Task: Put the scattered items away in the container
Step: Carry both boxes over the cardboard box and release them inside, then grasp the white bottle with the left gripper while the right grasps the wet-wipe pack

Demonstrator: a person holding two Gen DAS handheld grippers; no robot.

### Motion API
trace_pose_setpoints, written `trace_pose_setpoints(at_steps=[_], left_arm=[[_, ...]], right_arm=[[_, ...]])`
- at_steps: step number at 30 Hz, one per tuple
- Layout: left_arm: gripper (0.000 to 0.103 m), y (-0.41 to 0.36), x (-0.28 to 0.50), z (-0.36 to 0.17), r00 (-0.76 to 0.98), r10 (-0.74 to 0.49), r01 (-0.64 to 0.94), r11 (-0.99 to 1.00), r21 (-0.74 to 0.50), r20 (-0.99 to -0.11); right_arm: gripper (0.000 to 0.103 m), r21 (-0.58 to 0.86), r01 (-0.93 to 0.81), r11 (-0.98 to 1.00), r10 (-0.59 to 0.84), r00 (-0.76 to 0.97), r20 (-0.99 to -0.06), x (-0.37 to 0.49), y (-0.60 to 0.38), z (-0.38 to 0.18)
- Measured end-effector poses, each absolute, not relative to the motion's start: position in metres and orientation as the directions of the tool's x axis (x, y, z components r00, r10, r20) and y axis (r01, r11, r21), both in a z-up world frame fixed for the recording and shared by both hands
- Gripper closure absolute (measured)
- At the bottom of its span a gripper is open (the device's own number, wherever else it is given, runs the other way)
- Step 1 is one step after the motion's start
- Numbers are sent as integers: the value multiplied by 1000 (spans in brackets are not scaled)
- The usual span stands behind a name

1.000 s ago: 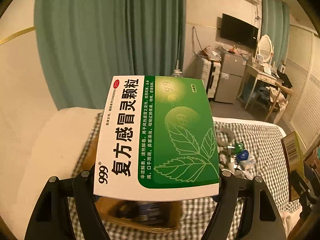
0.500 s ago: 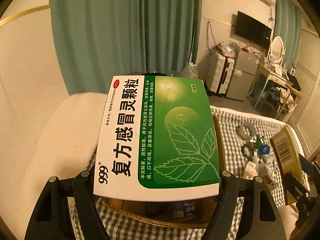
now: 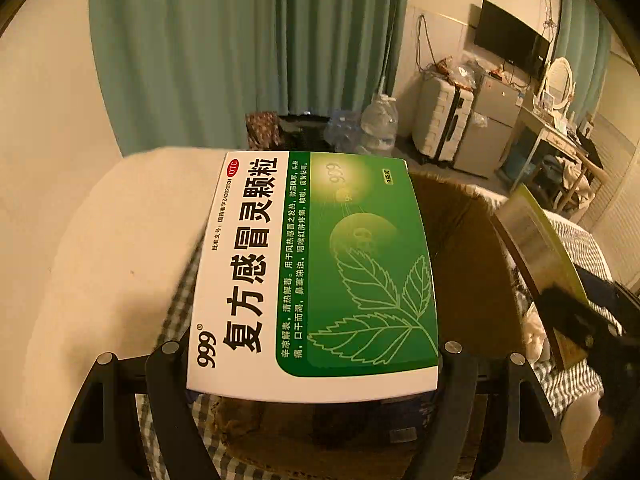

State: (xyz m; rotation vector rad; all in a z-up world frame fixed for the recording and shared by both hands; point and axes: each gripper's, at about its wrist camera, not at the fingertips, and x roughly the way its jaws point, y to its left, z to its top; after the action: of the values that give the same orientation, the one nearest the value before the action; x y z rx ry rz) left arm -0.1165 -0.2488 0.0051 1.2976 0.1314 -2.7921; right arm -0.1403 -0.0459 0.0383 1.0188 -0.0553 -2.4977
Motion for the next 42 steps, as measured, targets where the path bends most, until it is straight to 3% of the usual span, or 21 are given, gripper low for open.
trace_pose_setpoints(at_steps=[3, 6, 8, 9, 23, 38, 42], left_arm=[[24, -251, -121, -7, -629, -7, 67, -997, -45, -777], [16, -252, -124, -12, -630, 20, 40, -997, -59, -777], [10, -252, -125, -12, -630, 44, 15, -998, -68, -776], [9, -252, -125, -12, -629, 49, 7, -998, -68, -776], [7, -236, -104, 5, -644, 65, 18, -995, -100, -762], [5, -76, -58, 7, -628, 180, -108, -984, -144, -757], [5, -40, -64, -3, -629, 154, -61, -987, -150, -762]], right_arm=[[26, 202, 372, -906, -404, -613, -680, -153, -59, 25], [24, 226, 347, -910, -400, -597, -696, -166, -69, 13], [16, 230, 304, -925, -374, -608, -700, -175, -70, 13], [12, 226, 289, -930, -362, -618, -698, -176, -71, 15], [12, 240, 191, -952, -306, -666, -681, -140, -23, 28], [12, 173, 52, -984, -159, -708, -688, -101, 137, 21], [12, 181, 27, -983, -149, -693, -705, -98, 164, 5]])
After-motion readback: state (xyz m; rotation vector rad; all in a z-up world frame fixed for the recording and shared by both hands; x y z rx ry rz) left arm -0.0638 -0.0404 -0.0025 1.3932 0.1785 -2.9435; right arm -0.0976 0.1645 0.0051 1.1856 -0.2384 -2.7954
